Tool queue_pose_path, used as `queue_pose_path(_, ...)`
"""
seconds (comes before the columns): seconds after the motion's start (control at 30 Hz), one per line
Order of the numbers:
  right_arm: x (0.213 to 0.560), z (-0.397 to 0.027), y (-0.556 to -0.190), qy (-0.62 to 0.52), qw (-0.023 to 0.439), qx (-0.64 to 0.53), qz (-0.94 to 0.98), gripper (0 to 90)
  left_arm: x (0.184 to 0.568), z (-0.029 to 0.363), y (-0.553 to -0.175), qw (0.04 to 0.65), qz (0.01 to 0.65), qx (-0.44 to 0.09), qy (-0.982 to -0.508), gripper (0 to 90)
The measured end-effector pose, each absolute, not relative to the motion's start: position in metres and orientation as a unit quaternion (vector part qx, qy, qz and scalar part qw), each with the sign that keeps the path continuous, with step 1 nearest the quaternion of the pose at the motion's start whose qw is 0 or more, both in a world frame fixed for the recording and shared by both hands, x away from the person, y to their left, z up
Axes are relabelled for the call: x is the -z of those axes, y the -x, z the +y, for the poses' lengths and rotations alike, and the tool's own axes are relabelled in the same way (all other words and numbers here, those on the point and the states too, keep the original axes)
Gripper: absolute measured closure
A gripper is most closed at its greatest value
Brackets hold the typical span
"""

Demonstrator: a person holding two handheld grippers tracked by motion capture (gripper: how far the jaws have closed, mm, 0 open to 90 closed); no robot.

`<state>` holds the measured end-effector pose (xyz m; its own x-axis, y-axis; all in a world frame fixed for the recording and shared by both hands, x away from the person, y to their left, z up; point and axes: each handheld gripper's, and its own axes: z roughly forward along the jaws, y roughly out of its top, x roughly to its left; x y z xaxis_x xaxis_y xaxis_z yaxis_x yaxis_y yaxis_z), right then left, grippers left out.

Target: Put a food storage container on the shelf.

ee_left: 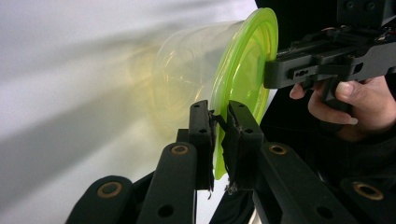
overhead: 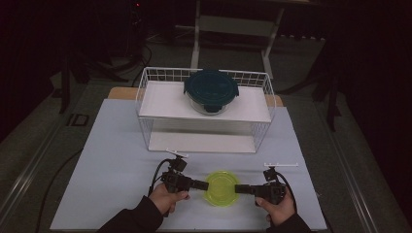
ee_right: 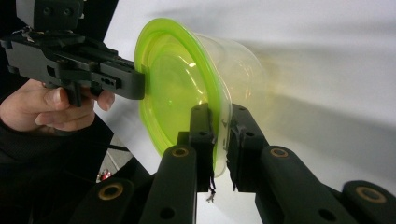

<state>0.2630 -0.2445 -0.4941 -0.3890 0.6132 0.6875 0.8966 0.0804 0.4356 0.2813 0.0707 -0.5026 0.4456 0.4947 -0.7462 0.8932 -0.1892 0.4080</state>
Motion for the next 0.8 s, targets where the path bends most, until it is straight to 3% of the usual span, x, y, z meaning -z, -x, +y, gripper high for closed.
queue_pose_path(0.8,0.439,-0.23,-0.259,0.482,0.117,0.465,-0.733,81.1,0.44,0.088,-0.27,0.475,0.438,0.169,-0.744,81.4)
